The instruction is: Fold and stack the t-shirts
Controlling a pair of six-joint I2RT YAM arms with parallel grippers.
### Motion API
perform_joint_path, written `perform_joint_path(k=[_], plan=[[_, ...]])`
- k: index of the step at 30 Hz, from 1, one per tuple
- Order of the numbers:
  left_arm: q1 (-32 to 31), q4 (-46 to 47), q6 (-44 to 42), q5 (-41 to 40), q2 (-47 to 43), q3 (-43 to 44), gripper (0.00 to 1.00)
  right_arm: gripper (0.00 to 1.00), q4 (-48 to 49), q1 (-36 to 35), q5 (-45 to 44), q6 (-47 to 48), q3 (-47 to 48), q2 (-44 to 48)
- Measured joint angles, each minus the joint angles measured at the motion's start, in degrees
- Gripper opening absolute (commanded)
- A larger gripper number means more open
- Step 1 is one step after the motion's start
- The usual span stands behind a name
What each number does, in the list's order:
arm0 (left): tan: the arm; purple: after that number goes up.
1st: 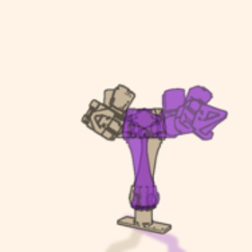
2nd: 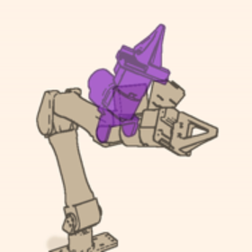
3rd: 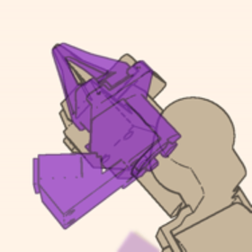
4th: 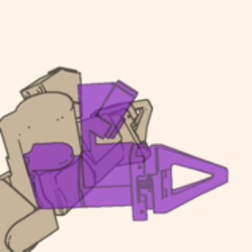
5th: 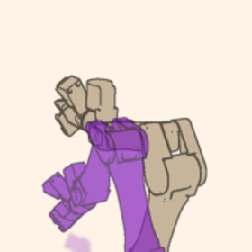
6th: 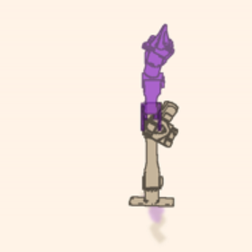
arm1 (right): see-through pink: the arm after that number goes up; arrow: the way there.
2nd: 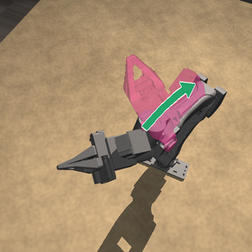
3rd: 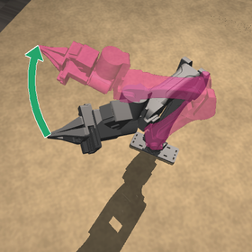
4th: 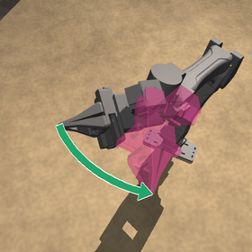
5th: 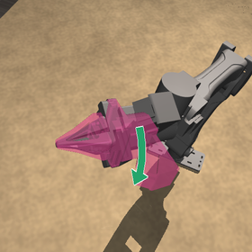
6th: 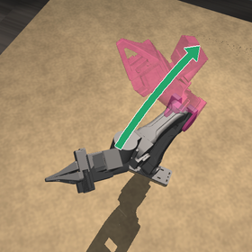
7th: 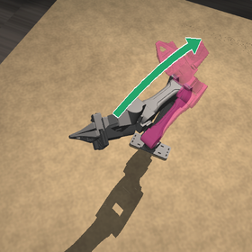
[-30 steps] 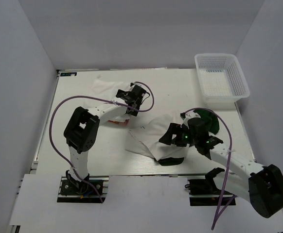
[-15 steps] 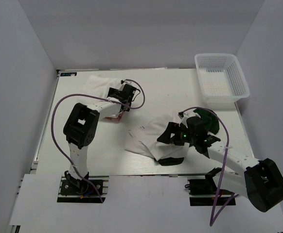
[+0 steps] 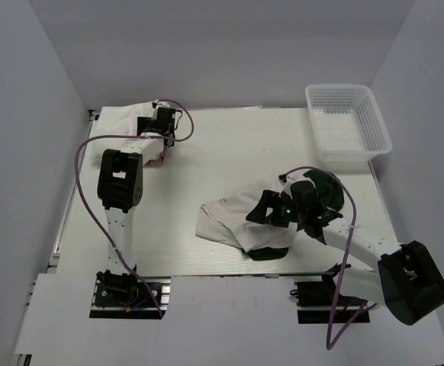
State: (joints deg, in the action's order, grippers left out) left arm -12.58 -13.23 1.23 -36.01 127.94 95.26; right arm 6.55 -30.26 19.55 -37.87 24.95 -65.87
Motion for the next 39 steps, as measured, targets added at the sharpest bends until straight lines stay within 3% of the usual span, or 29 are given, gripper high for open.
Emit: perform_joint_path(k=[7, 14, 20, 25, 29, 35, 39], plan=[[2.78, 3.43, -8.04, 0.66, 7.30, 8.76, 1.00, 0.90, -4.13, 1.07, -5.62, 3.63, 6.45, -1.40], [5.25, 2.62, -9.51, 3.89, 11.96, 17.42, 1.00, 0.90, -4.31, 1.81, -6.47, 5.46, 9.68, -2.43], [5.73, -2.58, -7.48, 7.17, 11.21, 20.35, 1.00, 0.90, -5.16, 1.81, -5.35, 5.55, 9.68, -3.23], [4.72, -11.65, -1.01, 12.66, 3.87, 19.93, 1.00, 0.90, -6.58, 1.81, -7.58, 5.86, 9.55, -0.17], [3.52, -13.81, 8.07, 23.19, -13.70, 9.57, 1.00, 0.90, -10.27, 1.81, -12.37, 6.40, 9.38, 5.20], [0.22, -4.59, 22.58, 44.06, -45.16, -21.51, 1.00, 0.90, -20.11, 1.97, -22.82, 5.07, 8.63, 12.37], [-4.24, -5.01, 27.93, 50.49, -48.83, -38.05, 1.00, 0.90, -24.24, 2.14, -22.21, 5.40, 5.95, 15.56]])
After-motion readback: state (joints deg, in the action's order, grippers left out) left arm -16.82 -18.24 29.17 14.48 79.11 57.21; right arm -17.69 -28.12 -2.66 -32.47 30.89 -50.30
